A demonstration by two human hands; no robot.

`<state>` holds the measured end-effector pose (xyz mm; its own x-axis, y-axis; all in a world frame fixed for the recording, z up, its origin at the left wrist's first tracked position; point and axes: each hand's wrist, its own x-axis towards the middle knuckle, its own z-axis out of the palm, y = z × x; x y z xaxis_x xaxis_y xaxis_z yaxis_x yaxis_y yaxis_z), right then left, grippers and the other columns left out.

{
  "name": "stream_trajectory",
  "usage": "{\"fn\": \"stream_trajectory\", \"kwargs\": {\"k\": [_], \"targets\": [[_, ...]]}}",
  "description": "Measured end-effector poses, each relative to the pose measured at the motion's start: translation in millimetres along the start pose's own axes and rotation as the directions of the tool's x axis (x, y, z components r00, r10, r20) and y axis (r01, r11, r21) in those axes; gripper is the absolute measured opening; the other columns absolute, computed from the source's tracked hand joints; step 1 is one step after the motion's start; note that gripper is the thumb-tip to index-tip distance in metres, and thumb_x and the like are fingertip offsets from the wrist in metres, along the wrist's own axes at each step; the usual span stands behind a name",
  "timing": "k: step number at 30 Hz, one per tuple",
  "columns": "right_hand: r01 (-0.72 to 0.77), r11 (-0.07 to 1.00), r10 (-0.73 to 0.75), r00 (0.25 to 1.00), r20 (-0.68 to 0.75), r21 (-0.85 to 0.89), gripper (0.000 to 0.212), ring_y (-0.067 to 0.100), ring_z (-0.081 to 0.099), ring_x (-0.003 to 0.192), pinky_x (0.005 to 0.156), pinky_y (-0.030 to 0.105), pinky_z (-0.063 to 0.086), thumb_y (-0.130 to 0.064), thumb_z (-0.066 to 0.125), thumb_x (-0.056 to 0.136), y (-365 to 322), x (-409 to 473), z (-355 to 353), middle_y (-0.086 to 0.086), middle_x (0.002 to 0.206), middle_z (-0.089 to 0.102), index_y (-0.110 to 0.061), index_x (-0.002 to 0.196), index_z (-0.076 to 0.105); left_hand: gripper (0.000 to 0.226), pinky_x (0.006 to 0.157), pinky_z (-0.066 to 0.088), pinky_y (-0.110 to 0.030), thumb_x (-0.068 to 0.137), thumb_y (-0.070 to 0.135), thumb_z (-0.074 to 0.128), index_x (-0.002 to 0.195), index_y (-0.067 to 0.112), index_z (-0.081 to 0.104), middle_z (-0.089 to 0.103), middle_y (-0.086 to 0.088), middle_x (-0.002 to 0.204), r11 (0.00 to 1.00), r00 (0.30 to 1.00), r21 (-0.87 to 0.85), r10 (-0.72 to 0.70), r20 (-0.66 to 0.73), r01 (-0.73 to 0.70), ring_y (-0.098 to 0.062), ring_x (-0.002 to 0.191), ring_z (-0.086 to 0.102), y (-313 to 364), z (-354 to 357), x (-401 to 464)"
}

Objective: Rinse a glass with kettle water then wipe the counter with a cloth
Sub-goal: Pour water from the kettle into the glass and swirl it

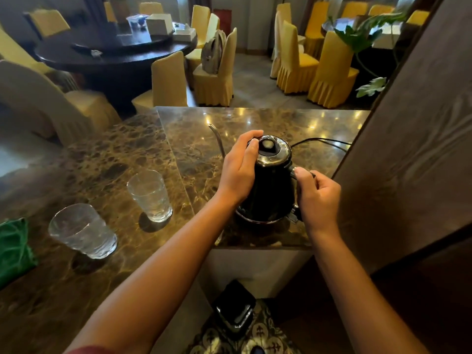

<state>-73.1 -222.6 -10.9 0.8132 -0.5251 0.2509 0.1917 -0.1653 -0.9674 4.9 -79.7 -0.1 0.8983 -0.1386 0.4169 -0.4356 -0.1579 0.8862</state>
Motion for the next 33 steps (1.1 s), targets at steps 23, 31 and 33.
{"fn": "stream_trajectory", "kwargs": {"k": [23,31,33], "targets": [[-0.057,0.998,0.058,0.998,0.035,-0.034,0.059,0.022,0.034,0.054,0.054,0.037,0.033,-0.047,0.066,0.084,38,38,38,0.008,0.056,0.039,-0.001,0.059,0.041,0.035,0.093,0.05,-0.024,0.106,0.023,0.038,0.126,0.014,0.065,0.071,0.001,0.116,0.998,0.995,0.01,-0.054,-0.08,0.055,-0.008,0.108,0.065,-47,1,42],[-0.067,0.997,0.069,0.996,0.047,-0.035,0.045,0.02,0.033,0.055,0.054,0.038,0.03,-0.042,0.064,0.089,54,33,29,-0.001,0.054,0.037,-0.019,0.055,0.043,0.036,0.097,0.053,-0.034,0.106,0.021,0.038,0.129,0.01,0.063,0.071,-0.005,0.119,1.0,0.998,-0.012,-0.026,-0.065,0.025,-0.015,0.113,0.066,-57,11,29],[-0.062,0.997,0.065,0.997,0.05,-0.052,0.046,0.019,0.034,0.054,0.054,0.037,0.03,-0.042,0.063,0.09,52,34,31,-0.003,0.053,0.037,-0.02,0.055,0.043,0.036,0.097,0.052,-0.033,0.107,0.021,0.037,0.13,0.01,0.063,0.07,-0.004,0.12,1.0,0.997,-0.004,-0.024,-0.067,0.024,-0.014,0.113,0.066,-57,8,30]]}}
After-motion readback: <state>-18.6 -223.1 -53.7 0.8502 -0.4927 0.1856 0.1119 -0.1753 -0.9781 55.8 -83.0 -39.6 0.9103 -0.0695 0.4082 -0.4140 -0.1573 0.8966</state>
